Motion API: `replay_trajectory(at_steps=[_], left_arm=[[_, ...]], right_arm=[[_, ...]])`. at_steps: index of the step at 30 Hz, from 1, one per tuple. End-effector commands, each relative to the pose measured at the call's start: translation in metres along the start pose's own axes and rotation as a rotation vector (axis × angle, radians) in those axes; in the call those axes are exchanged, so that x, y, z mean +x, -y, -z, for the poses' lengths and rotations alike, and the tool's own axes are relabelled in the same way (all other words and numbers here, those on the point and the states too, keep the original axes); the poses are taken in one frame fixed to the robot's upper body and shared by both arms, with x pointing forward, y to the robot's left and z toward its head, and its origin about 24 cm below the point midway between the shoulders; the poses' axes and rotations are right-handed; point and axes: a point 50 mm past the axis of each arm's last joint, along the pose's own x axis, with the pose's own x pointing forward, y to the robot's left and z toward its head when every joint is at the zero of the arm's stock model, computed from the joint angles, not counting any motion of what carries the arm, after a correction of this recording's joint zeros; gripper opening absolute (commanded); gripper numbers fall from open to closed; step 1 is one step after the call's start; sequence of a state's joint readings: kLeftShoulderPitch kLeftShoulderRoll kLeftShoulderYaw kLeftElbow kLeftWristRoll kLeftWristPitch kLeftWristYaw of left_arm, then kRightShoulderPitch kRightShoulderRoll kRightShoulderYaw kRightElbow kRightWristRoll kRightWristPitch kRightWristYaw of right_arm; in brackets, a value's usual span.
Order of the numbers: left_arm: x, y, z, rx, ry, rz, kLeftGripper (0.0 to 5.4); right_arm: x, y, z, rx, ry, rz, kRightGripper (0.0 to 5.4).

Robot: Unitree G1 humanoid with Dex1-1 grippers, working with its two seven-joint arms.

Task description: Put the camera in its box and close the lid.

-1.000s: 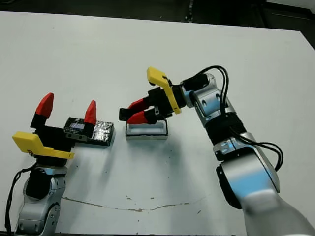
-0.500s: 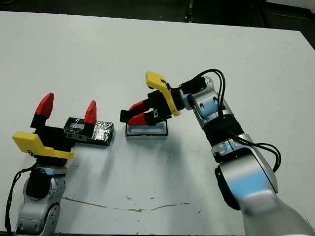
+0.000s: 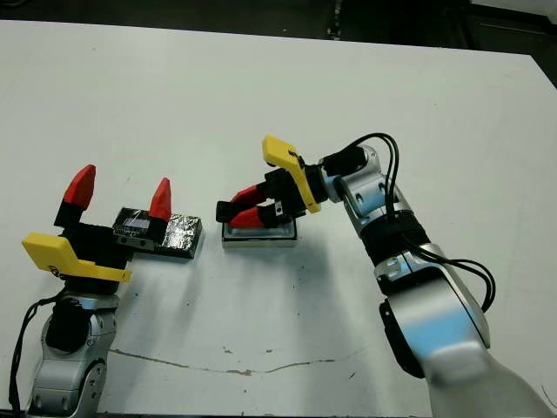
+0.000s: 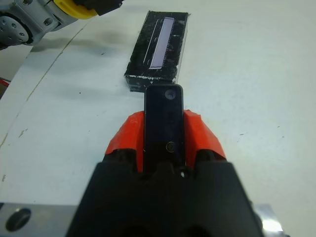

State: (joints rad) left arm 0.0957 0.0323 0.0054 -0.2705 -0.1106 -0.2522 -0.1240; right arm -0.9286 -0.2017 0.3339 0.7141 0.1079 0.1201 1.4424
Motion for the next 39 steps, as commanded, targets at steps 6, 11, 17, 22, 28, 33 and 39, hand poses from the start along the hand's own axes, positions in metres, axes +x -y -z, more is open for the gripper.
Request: replay_trajectory(at_steps=[6,11,17,22,28,33,39], left_arm=[[-0.004,-0.001,0.003,0.006,-0.015,-0.005,5.40],[-0.005,-0.001,0.003,0.008,-0.017,-0.007,5.40],[-0.005,-0.001,0.002,0.011,-0.017,-0.002,5.40],[-0.005,0.000,0.003,0.002,-0.016,-0.003,5.40],[-0.005,0.000,0.003,0.002,-0.019,-0.007,5.40],[-0.005,0.000,0.003,0.002,-0.021,-0.006,5.40],[-0.005,0.000,0.002,0.004,-0.017,-0.004,5.40]], right_arm=[[-0.009,-0.005,0.023,0.061,-0.026,0.028,1.67],[-0.013,-0.006,0.029,0.095,-0.041,0.035,1.67],[-0.021,-0.007,0.034,0.101,-0.041,0.059,1.67],[-0.028,-0.006,0.035,0.087,-0.060,0.071,1.67],[-0.035,-0.005,0.035,0.107,-0.082,0.085,1.67],[-0.035,-0.005,0.038,0.117,-0.093,0.097,1.67],[-0.033,-0.008,0.036,0.100,-0.117,0.084,1.85]])
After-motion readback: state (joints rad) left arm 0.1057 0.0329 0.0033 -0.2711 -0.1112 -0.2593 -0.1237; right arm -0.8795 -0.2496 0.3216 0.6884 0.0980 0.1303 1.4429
